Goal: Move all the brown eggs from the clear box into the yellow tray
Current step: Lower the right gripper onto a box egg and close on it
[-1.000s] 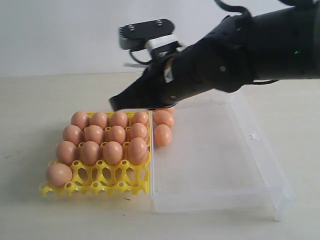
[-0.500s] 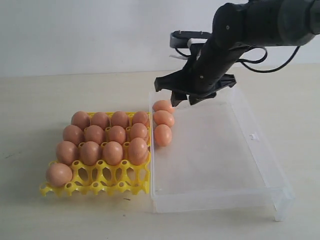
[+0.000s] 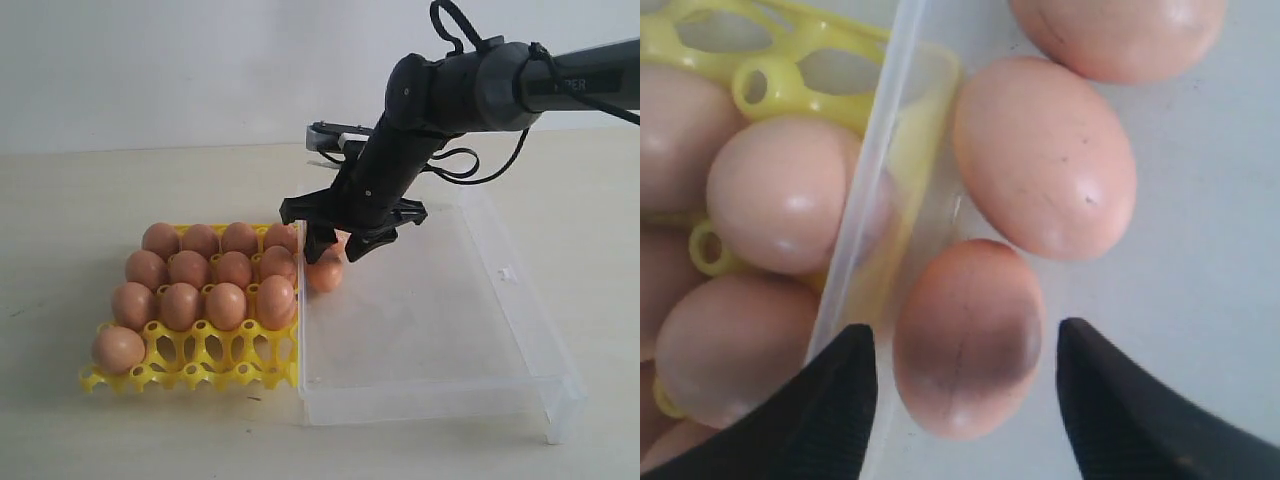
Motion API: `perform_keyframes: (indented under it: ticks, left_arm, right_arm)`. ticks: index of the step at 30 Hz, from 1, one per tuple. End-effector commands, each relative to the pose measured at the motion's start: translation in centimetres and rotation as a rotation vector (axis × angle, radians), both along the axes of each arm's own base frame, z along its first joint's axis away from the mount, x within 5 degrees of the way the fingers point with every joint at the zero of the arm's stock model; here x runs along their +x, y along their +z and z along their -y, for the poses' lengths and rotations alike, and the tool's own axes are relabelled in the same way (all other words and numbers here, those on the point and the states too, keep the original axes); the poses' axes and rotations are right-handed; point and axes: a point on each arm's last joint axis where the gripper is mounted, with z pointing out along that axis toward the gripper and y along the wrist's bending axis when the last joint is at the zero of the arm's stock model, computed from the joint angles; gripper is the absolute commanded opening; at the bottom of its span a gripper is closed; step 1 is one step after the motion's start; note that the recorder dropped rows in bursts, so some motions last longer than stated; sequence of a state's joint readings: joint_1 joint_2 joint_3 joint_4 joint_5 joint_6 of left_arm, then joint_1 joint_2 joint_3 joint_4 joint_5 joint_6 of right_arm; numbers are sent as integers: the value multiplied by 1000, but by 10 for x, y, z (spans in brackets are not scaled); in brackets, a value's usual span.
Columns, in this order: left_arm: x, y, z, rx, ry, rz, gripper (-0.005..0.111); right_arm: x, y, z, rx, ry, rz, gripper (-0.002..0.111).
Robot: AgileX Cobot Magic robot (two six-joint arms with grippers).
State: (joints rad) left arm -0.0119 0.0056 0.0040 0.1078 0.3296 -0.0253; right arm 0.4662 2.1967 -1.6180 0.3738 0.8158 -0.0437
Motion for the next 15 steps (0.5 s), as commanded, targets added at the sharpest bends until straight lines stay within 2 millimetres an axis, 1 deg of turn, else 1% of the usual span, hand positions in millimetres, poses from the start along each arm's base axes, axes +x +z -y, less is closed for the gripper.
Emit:
perform_keyframes:
  ticks: [1, 10, 15]
  left_arm:
    - [0, 3, 0, -7, 1, 20, 0]
    - [0, 3, 0, -7, 1, 20, 0]
    - [0, 3, 0, -7, 1, 20, 0]
  right_arm:
    - [4, -4, -1, 12, 0, 15, 59]
    - [6, -23, -2, -1, -7, -7, 59]
    - [9, -25, -2, 6, -19, 23, 59]
